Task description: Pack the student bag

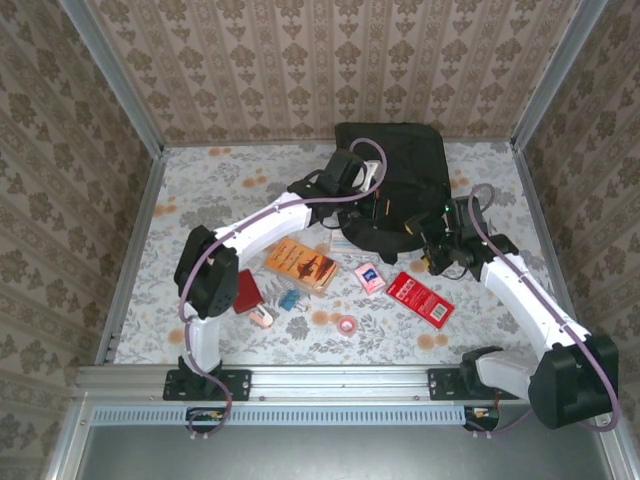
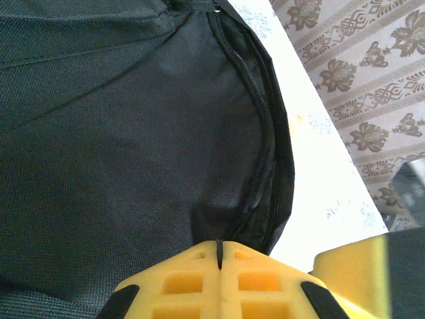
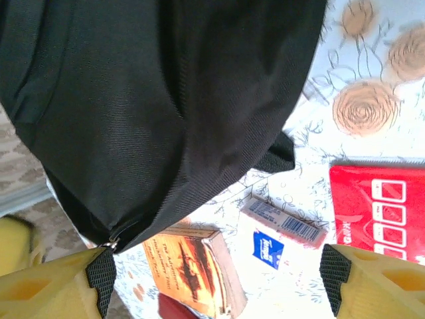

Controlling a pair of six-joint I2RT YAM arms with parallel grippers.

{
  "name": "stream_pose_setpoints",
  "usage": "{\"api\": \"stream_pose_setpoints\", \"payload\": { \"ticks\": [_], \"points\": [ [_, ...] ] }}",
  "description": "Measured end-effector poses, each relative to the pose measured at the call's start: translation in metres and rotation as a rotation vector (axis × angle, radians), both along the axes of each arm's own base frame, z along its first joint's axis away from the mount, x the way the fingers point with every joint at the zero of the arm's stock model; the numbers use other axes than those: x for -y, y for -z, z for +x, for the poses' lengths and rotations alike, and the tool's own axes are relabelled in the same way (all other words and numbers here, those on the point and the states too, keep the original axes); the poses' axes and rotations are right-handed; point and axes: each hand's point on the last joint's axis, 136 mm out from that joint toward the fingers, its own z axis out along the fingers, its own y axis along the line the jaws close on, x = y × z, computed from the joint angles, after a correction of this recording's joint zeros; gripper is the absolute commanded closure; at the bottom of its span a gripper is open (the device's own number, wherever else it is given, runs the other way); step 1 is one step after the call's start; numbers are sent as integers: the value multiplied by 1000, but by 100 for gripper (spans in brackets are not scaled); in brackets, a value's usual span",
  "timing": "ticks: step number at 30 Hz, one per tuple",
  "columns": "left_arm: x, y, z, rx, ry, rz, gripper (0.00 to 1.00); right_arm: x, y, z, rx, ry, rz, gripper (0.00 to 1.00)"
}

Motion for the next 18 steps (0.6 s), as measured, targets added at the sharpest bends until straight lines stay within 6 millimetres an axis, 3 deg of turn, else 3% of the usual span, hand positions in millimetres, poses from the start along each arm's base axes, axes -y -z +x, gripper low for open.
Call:
{"api": "stream_pose_setpoints", "payload": {
  "ticks": [8,13,18],
  "points": [
    [2,7,-2,-40,-14,-30,100,-14,14,29,1,106,117,35],
    [4,5,-2,-40,-17,-43,100,-37,15,34,-6,77,139,46],
    [4,5,-1,-39,-18,-45,100,-47,18,33,-21,76,158,61]
  ]
}}
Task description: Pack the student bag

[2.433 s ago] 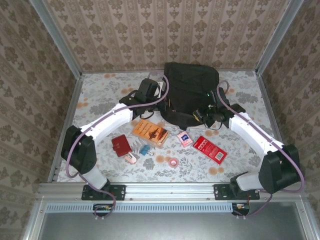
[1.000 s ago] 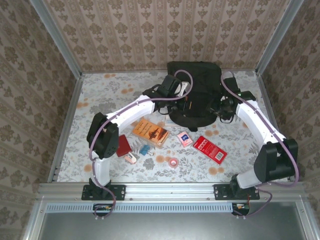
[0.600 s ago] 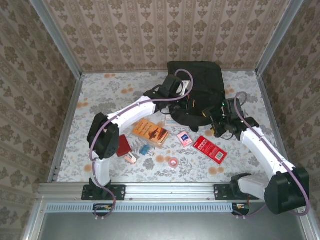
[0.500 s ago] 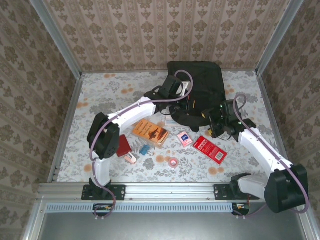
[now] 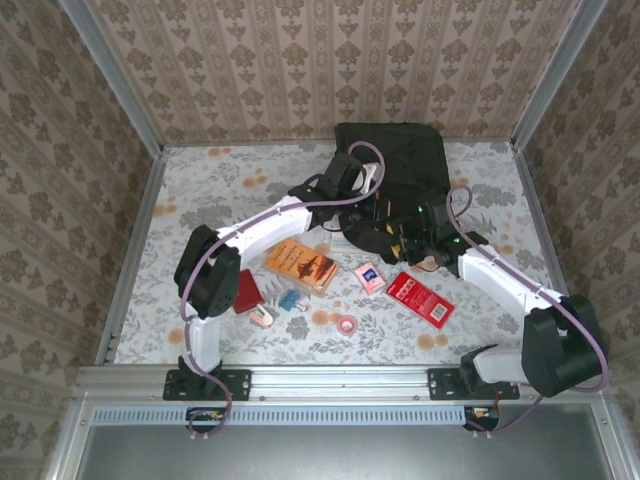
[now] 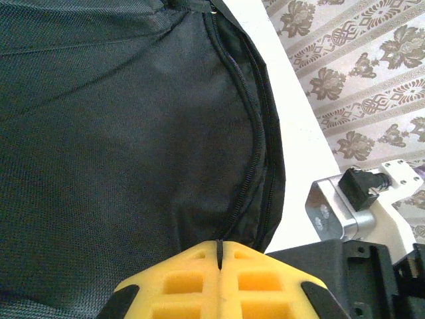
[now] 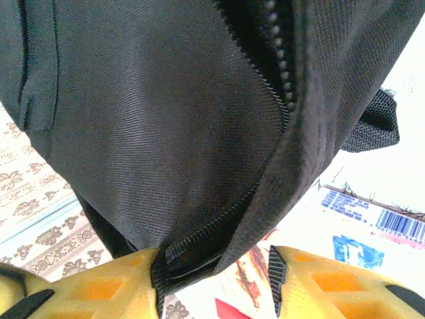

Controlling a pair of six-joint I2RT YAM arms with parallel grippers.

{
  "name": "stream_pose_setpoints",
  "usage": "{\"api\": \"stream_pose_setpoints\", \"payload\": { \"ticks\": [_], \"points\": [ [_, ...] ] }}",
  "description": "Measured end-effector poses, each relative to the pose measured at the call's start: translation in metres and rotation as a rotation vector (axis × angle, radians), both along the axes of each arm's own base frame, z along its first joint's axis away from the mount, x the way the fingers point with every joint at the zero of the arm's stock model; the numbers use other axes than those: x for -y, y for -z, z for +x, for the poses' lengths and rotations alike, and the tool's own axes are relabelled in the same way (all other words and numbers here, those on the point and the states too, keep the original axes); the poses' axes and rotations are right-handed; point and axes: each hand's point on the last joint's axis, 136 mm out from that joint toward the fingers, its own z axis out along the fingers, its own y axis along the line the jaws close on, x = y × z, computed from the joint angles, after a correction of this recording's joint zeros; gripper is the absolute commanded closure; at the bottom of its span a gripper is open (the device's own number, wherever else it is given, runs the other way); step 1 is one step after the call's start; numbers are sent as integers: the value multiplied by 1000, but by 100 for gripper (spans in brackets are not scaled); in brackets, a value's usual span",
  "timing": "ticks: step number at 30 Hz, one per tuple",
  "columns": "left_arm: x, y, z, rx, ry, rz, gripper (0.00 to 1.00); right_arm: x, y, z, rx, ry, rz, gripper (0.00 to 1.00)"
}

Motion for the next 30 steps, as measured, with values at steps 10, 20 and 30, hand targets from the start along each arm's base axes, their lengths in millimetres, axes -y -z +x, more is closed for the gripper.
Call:
{"api": "stream_pose_setpoints", "payload": {
  "ticks": [10,20,30],
  "points": [
    [-9,10,-3,-16,-10,23,100,2,21,6,-47,24,-18,96],
    [-38,16,15,-15,-81,58,100,3,16,9,-21,-23,-63,100],
    [-57,20,31,-31,-122,69,100,-1,5,12,17,-94,-113,100]
  ]
}}
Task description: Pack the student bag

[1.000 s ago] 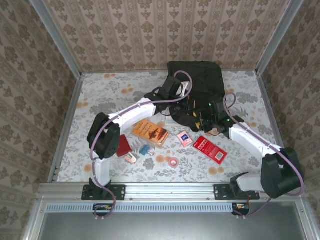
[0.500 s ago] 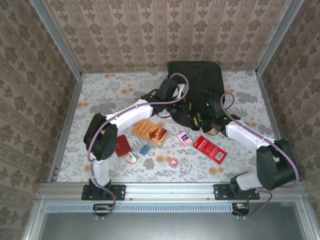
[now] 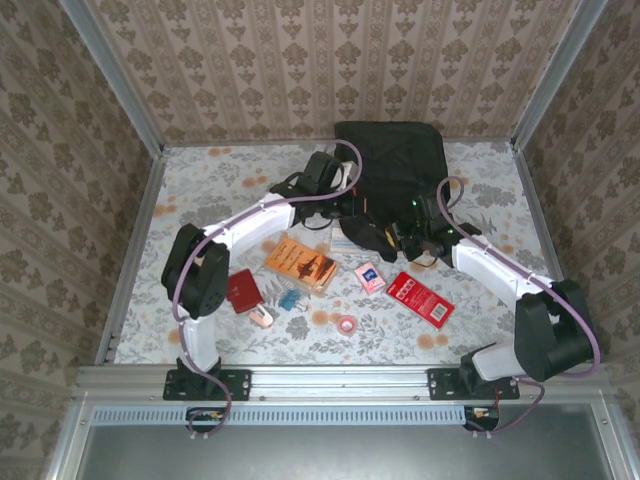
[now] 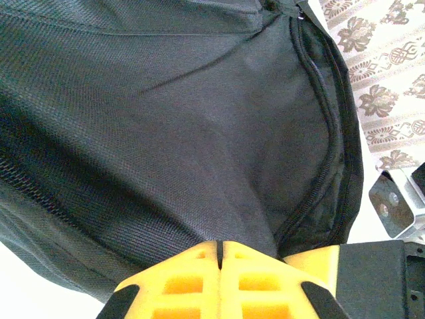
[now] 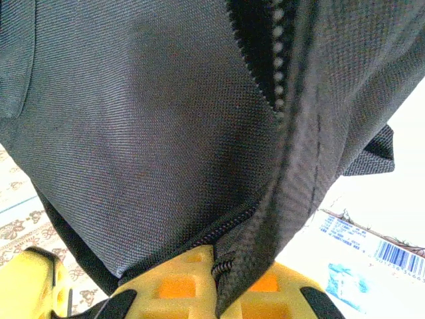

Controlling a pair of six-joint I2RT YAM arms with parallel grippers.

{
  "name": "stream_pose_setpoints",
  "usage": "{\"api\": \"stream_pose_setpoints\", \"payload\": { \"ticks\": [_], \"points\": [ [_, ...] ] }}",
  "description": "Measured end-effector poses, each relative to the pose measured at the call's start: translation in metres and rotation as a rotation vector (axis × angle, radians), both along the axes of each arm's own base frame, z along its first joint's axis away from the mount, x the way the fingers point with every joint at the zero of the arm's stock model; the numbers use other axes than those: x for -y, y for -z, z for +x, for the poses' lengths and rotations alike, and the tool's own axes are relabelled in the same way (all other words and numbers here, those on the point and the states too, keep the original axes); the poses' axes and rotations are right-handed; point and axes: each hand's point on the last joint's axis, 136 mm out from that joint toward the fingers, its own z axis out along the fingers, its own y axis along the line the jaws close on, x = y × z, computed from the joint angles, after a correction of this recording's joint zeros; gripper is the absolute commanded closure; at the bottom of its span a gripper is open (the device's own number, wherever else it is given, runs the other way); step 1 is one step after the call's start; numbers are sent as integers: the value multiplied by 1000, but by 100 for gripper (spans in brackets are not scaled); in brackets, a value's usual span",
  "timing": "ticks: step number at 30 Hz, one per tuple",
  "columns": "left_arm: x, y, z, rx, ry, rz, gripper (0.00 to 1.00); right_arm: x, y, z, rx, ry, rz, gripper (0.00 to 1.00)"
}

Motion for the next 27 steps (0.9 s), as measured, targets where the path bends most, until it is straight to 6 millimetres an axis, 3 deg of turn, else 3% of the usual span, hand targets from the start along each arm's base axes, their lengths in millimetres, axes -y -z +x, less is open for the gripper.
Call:
{"api": "stream_pose_setpoints", "payload": {
  "ticks": [8,16,19,21,27],
  "points": [
    [-4,-4,4,16,11,5,100,0,-12,1,26,-70,-70,100],
    [11,-63,20,171,58,-2,100,-3,-49,16,98,-150,-133,100],
    [18,-74,27,227,69,14,100,-3,-57,21,106,-173,-155,100],
    [21,-70,31,234,77,31,100,-2,-56,21,99,-180,-164,100],
    [23,-31,38,193,93,104,100,5,-43,13,55,-199,-204,100]
  ]
}}
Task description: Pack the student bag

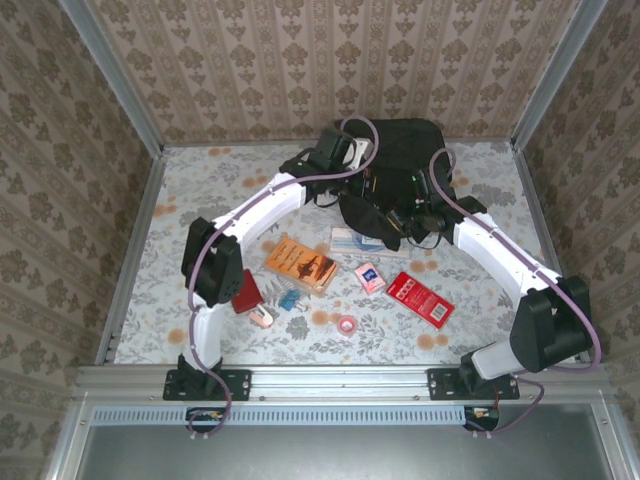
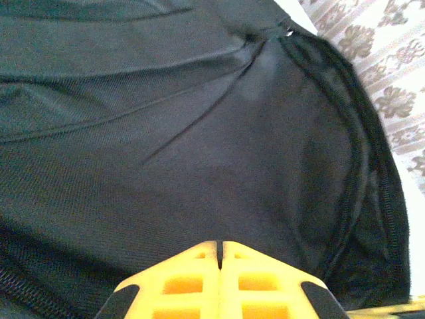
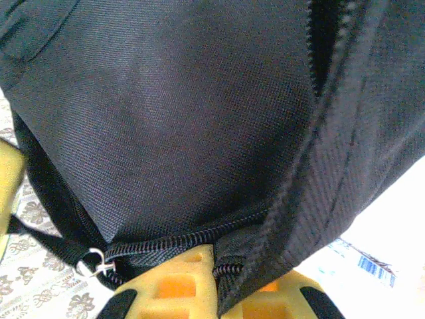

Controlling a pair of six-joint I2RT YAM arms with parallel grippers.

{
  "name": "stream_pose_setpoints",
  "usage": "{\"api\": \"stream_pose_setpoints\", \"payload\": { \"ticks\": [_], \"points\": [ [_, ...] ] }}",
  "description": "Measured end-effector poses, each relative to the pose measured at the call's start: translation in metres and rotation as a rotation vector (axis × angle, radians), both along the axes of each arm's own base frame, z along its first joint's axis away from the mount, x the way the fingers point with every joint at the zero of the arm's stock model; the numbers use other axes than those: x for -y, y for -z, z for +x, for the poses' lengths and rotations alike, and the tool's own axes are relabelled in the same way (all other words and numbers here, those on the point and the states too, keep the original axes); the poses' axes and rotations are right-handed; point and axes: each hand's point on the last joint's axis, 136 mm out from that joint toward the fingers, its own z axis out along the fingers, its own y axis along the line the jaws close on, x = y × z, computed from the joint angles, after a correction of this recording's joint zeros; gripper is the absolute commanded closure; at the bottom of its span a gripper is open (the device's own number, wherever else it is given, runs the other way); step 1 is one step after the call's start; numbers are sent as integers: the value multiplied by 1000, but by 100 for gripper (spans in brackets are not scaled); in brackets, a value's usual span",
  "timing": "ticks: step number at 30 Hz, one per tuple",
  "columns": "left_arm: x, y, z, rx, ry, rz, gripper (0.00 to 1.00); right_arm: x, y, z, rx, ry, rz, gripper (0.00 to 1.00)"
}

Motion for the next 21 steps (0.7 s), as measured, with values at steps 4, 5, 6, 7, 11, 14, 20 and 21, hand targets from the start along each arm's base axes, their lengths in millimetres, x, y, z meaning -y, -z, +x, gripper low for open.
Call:
{"api": "stream_pose_setpoints", "payload": {
  "ticks": [4,5,6,7,11,14,20,21],
  "points": [
    [-1,13,-1,-26,1,23,100,3,11,-6,-19,-15,-23,100],
    [-1,14,-1,-28,1,24,100,3,13,-6,-21,-19,-28,100],
    [-2,16,-1,-32,0,26,100,4,14,-7,-21,-23,-32,100],
    [-2,17,-1,-32,-1,28,100,5,15,-7,-22,-26,-38,100],
    [-23,23,21,-14,-70,45,100,21,31,-20,-84,-18,-97,100],
    [-44,29,39,-14,-124,55,100,30,38,-25,-111,-13,-119,100],
    [-45,33,39,-12,-131,63,100,36,37,-25,-108,-30,-139,100],
    [-45,33,39,-10,-131,63,100,37,36,-25,-107,-37,-145,100]
  ]
}}
